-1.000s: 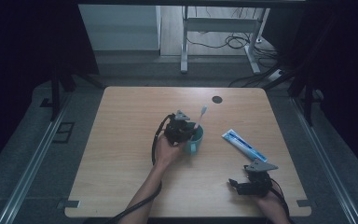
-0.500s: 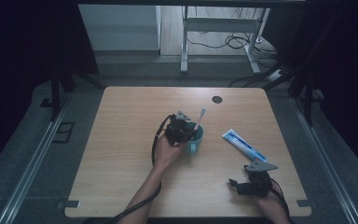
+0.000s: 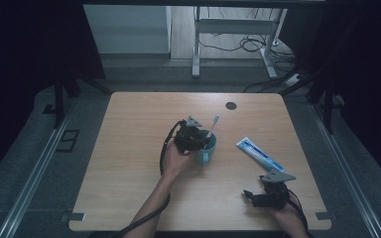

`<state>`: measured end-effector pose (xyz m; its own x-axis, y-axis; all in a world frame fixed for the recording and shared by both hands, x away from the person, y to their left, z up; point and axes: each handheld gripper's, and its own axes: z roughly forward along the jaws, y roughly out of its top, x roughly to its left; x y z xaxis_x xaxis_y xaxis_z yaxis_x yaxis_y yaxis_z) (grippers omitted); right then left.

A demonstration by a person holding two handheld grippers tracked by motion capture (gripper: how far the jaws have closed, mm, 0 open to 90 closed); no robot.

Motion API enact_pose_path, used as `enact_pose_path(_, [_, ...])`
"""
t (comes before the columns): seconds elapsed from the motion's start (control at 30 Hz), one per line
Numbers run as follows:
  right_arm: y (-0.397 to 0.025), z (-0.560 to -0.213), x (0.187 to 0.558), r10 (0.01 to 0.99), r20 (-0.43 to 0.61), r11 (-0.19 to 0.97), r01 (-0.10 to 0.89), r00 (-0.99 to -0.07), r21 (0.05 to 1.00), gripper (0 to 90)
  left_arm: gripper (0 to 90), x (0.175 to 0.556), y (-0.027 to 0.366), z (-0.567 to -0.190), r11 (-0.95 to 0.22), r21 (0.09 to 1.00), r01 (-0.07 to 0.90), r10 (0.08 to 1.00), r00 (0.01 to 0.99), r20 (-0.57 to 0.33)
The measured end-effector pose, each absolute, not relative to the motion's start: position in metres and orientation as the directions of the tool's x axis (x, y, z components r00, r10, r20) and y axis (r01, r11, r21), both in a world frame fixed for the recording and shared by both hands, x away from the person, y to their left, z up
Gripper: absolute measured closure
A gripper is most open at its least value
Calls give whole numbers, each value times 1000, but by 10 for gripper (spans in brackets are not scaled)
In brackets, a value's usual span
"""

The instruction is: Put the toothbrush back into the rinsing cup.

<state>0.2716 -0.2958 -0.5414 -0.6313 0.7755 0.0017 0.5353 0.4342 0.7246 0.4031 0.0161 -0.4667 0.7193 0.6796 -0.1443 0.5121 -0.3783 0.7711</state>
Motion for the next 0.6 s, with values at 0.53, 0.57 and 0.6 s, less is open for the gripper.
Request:
enact_pose_path(0.53, [-296, -541, 272, 775, 1, 435, 535, -631, 724, 129, 388, 395, 26, -447, -386, 789, 477, 683, 723, -102])
enact_pose_path(0.57, [-296, -541, 272, 775, 1, 434, 535, -631, 724, 129, 388, 394, 27, -446, -382, 793, 474, 684, 723, -103])
enact_pose_path(0.6, [-296, -541, 272, 776, 1, 434, 535, -631, 724, 129, 366, 393, 28, -445, -382, 792, 476, 684, 722, -104])
